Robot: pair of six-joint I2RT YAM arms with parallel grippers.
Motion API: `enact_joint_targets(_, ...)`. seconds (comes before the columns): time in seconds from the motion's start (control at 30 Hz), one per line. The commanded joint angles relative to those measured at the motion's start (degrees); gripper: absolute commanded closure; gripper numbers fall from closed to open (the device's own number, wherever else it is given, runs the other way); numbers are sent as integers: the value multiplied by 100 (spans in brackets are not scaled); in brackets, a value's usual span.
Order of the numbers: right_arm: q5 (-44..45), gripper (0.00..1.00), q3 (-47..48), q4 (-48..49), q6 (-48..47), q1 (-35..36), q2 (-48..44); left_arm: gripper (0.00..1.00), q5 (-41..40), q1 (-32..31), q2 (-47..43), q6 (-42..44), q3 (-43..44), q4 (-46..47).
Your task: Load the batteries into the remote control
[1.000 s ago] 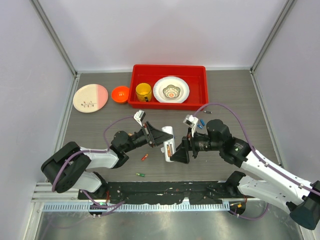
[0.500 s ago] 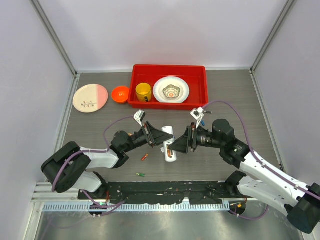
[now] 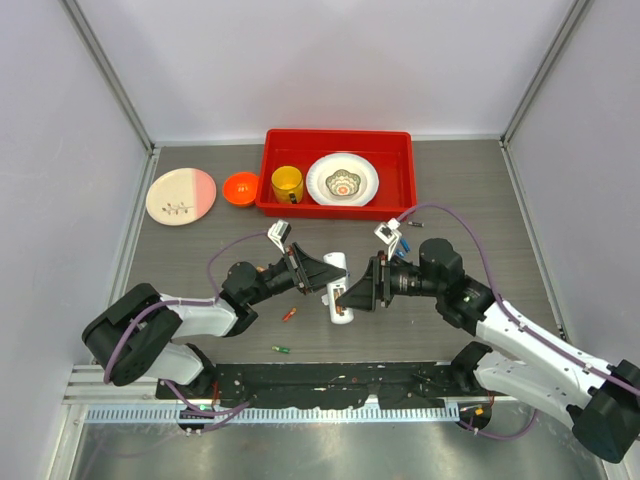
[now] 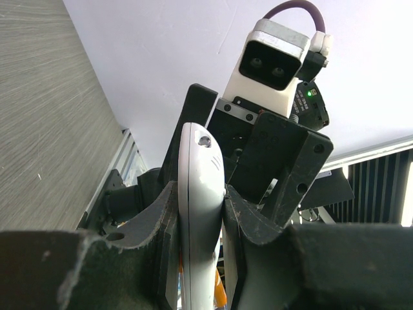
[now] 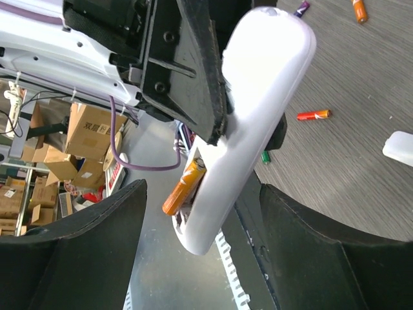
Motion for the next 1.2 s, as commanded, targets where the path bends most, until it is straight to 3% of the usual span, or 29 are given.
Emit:
enact_joint_targets(0.0, -159, 24, 38, -87, -250, 0, 40, 100, 27, -16, 4, 24, 178, 1473)
enact_joint_targets(0.67, -45, 32, -42, 53, -92, 0, 277, 100, 45, -16, -23, 15, 187, 1473)
enact_joint_targets(1.17, 34, 46, -164, 369, 189, 0, 400, 100, 36, -68, -84, 7, 143, 1473)
